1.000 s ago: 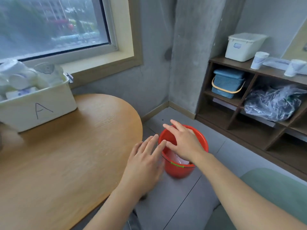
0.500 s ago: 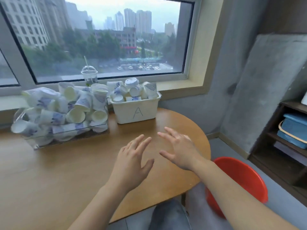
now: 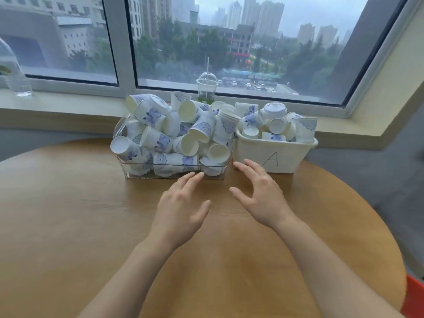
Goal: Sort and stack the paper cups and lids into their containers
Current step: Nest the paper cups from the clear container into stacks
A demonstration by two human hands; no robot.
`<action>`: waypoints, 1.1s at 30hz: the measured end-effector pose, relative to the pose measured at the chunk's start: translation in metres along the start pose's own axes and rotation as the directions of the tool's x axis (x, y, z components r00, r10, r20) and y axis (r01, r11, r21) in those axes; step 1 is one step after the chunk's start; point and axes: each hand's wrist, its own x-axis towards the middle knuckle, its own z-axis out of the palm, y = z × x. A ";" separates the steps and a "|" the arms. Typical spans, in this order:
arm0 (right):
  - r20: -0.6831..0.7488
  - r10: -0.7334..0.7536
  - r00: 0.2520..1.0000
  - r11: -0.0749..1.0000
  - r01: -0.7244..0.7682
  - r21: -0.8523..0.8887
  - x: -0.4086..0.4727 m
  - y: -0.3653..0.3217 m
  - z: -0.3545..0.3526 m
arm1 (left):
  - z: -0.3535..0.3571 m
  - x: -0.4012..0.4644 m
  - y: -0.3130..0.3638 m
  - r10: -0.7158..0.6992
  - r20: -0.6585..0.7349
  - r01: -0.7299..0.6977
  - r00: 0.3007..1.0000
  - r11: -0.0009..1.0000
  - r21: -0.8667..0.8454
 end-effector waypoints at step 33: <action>-0.403 -0.134 0.905 0.965 0.212 0.155 0.128 0.004 -0.017 | 0.003 0.115 0.005 0.051 -0.081 -0.055 0.995 0.998 -0.042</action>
